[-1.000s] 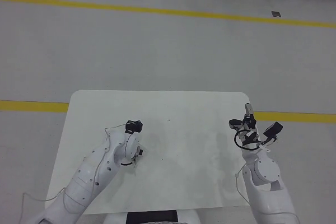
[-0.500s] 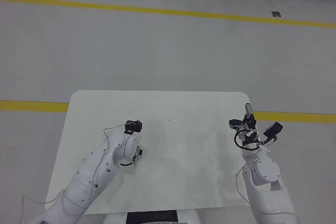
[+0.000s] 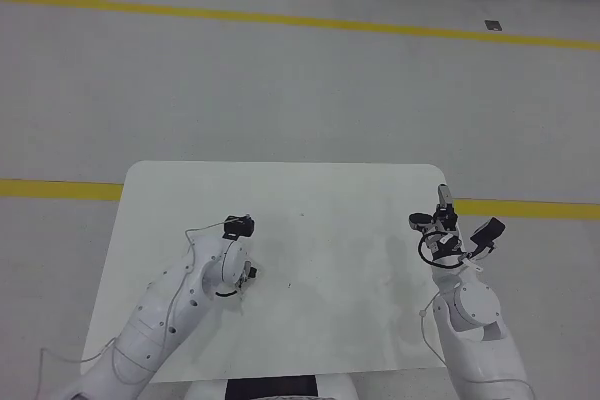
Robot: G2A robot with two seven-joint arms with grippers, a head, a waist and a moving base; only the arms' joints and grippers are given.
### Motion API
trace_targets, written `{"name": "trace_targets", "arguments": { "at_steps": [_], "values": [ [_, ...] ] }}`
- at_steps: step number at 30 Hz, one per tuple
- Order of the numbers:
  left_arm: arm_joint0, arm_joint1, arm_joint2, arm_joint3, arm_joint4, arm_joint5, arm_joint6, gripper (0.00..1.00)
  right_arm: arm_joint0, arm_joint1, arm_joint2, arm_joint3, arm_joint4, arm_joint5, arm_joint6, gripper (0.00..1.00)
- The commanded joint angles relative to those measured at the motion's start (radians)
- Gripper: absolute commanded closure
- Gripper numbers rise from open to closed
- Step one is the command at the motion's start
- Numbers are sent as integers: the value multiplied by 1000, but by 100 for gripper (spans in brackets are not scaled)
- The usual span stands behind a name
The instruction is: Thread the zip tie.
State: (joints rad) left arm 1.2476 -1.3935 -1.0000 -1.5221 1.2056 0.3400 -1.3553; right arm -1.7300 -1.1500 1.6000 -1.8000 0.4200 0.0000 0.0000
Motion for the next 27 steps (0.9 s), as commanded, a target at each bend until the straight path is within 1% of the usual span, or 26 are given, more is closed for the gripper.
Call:
{"name": "trace_targets", "arguments": {
  "at_steps": [1,4,9,13,17,22,25,27],
  "values": [
    [-3,0,2,7,-4,0,3,84,0,0,0,0,0,0,0,0],
    [-7,0,4,17,-9,0,6,91,0,0,0,0,0,0,0,0],
    [-14,-1,8,32,-18,0,11,100,0,0,0,0,0,0,0,0],
    [-17,-1,10,30,-19,0,8,100,0,0,0,0,0,0,0,0],
    [-6,3,1,-12,-5,0,-2,100,0,0,0,0,0,0,0,0],
    [31,11,-19,-93,25,0,-23,100,0,0,0,0,0,0,0,0],
    [53,15,-26,-132,38,0,-29,100,0,0,0,0,0,0,0,0],
    [61,17,-31,-150,42,0,-28,100,0,0,0,0,0,0,0,0]
  ]
}}
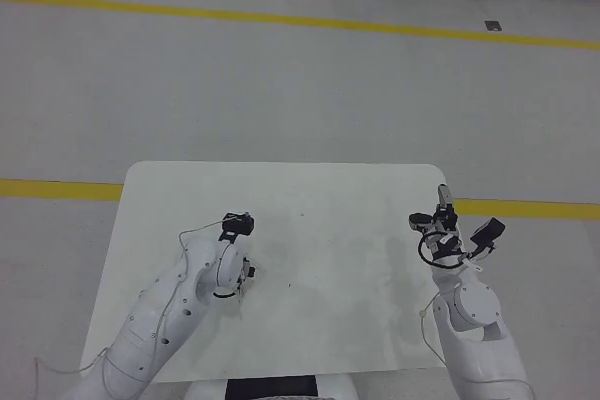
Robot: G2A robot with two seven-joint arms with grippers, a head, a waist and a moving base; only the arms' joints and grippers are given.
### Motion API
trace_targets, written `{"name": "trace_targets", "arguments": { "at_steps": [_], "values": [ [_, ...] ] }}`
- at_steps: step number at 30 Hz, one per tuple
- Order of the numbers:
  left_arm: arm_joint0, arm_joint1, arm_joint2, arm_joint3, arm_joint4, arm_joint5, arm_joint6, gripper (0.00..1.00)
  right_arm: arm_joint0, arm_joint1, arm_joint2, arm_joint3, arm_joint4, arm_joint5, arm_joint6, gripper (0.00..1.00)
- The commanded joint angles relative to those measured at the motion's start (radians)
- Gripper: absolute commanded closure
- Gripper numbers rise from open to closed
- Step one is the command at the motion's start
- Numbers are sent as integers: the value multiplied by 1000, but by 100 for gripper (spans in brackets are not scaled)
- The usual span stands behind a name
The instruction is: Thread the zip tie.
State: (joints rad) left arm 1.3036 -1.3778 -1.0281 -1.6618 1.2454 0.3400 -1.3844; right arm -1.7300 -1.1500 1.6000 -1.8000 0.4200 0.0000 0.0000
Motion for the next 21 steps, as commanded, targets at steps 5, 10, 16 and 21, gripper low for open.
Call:
{"name": "trace_targets", "arguments": {
  "at_steps": [5,10,16,21],
  "values": [
    [27,7,-15,-56,8,-3,17,100,0,0,0,0,0,0,0,0],
    [42,13,-28,-85,12,-6,29,100,0,0,0,0,0,0,0,0],
    [38,15,-35,-68,-10,-19,79,100,0,0,0,0,0,0,0,0],
    [29,16,-32,-54,-29,-25,108,100,0,0,0,0,0,0,0,0]
  ]
}}
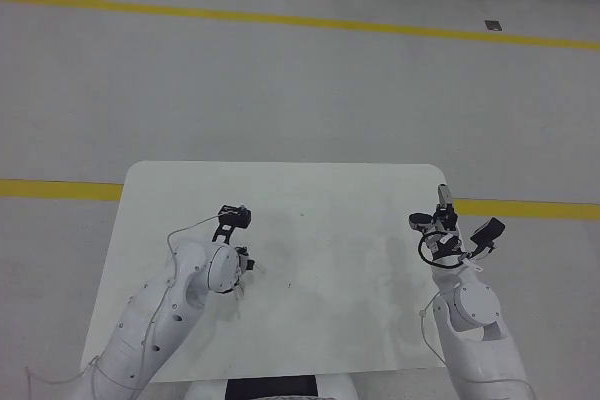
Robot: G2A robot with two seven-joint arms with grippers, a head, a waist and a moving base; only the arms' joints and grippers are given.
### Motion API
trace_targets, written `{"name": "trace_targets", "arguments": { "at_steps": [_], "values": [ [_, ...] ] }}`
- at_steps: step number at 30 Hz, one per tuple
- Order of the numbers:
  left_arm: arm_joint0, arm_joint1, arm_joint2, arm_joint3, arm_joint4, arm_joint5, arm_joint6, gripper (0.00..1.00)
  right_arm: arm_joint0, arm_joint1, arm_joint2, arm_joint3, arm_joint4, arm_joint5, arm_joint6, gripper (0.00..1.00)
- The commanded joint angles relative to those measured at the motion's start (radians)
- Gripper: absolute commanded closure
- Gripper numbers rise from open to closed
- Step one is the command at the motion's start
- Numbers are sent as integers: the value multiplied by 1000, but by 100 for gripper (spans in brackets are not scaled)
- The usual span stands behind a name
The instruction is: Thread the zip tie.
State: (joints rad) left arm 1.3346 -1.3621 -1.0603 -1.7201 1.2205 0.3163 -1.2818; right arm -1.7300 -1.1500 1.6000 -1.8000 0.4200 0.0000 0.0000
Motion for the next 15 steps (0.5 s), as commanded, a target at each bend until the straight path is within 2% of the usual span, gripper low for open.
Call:
{"name": "trace_targets", "arguments": {
  "at_steps": [1,8,11,12,13,14,15],
  "values": [
    [-5,0,1,10,-7,-3,8,100,0,0,0,0,0,0,0,0],
    [-39,-2,19,78,-31,-6,15,100,0,0,0,0,0,0,0,0],
    [-46,-3,26,93,-36,-3,16,100,0,0,0,0,0,0,0,0],
    [-49,-3,28,96,-38,-2,16,83,0,0,0,0,0,0,0,0],
    [-51,-3,30,98,-39,-1,17,71,0,0,0,0,0,0,0,0],
    [-52,-2,31,100,-41,-1,17,61,0,0,0,0,0,0,0,0],
    [-53,-2,33,102,-42,-1,19,57,0,0,0,0,0,0,0,0]
  ]
}}
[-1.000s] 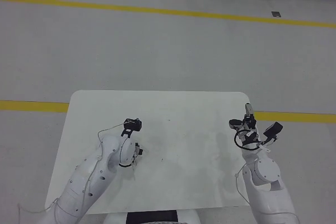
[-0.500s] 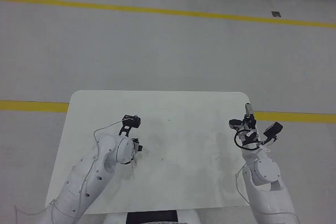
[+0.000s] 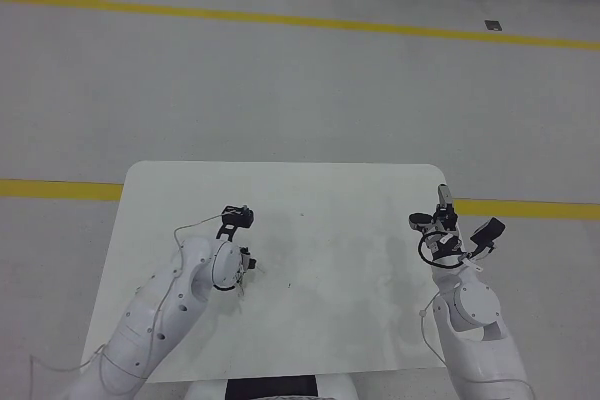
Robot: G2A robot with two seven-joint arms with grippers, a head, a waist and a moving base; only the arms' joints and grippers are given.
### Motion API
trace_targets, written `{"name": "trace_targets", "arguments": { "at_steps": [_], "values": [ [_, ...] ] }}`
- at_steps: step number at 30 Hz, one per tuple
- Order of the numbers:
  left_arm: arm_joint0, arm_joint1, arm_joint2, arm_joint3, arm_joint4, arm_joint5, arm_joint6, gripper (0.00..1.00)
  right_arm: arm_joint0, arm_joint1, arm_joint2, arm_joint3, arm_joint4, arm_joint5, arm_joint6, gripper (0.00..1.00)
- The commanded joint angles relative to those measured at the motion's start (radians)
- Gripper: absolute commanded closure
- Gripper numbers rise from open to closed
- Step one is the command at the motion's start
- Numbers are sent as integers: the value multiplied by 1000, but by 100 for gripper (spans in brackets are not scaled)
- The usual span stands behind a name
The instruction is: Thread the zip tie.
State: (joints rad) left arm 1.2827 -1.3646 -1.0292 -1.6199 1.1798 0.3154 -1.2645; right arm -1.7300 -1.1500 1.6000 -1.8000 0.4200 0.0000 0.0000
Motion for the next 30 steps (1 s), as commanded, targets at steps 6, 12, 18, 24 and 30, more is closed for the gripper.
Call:
{"name": "trace_targets", "arguments": {
  "at_steps": [6,12,18,24,30],
  "values": [
    [-5,3,7,4,-3,5,2,33,0,0,0,0,0,0,0,0],
    [3,7,9,-17,4,9,-3,39,0,0,0,0,0,0,0,0],
    [6,11,12,-30,1,6,-2,53,0,0,0,0,0,0,0,0],
    [10,14,13,-42,-3,8,0,60,0,0,0,0,0,0,0,0],
    [10,17,15,-38,-6,10,6,73,0,0,0,0,0,0,0,0]
  ]
}}
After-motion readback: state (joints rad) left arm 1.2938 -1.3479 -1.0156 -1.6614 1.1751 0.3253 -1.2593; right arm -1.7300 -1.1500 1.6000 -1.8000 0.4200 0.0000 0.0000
